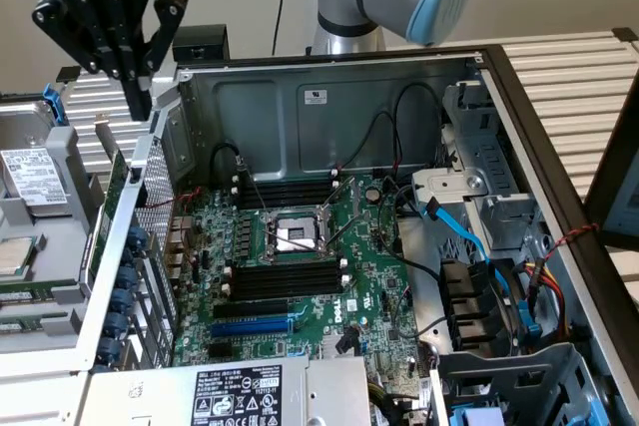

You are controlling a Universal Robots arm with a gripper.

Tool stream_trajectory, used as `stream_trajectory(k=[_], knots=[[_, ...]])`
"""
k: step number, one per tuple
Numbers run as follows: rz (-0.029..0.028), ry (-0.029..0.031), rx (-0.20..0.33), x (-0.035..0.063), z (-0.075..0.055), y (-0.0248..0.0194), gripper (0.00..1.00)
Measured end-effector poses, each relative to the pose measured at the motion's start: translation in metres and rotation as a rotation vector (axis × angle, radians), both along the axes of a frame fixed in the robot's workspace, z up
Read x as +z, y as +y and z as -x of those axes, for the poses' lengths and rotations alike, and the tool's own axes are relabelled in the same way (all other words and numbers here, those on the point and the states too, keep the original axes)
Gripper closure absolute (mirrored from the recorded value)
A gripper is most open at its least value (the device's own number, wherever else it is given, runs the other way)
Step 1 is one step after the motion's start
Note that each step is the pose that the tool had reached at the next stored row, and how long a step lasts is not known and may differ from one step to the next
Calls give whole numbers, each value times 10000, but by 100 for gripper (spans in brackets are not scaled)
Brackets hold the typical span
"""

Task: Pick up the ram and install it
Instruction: 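Reach for the ram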

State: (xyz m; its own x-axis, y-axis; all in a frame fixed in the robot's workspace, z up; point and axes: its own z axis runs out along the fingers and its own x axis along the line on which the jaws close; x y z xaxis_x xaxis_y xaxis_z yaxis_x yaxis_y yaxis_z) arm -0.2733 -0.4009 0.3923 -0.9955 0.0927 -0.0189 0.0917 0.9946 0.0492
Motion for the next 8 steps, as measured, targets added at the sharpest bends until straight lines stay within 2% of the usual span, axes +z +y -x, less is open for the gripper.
stream_trajectory(k=[8], knots=[[-5, 0, 1, -3, 366, -23, 90]])
